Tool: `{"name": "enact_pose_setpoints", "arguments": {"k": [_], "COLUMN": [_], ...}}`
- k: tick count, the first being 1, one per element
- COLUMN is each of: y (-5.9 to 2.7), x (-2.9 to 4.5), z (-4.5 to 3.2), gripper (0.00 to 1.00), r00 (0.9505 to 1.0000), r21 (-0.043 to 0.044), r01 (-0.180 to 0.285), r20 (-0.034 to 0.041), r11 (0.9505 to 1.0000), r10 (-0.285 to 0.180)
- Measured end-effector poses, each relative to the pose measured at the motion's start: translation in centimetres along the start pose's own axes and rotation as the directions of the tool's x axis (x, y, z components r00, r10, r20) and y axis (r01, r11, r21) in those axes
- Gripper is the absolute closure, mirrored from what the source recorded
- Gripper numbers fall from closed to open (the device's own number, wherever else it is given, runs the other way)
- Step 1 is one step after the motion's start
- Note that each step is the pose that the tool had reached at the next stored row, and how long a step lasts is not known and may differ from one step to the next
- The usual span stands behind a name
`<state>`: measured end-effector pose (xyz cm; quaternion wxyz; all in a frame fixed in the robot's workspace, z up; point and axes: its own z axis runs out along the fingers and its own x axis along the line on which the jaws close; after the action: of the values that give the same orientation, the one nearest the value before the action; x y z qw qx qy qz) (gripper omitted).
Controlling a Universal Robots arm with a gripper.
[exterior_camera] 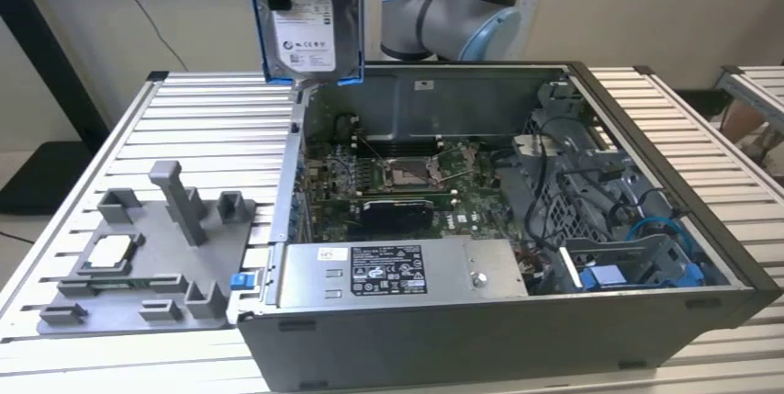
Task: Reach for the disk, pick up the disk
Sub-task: 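Pick up the disk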
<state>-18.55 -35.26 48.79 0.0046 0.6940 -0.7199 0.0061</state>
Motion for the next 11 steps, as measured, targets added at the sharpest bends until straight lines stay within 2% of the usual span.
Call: {"name": "enact_pose_setpoints", "arguments": {"k": [11], "y": [-4.85], "x": [-0.18], "z": [0.04], "gripper": [1.0], "r00": [1.0], "r21": [0.0], "r01": [0.0], "r20": [0.0], "r11": [1.0], "r10": [0.0]}}
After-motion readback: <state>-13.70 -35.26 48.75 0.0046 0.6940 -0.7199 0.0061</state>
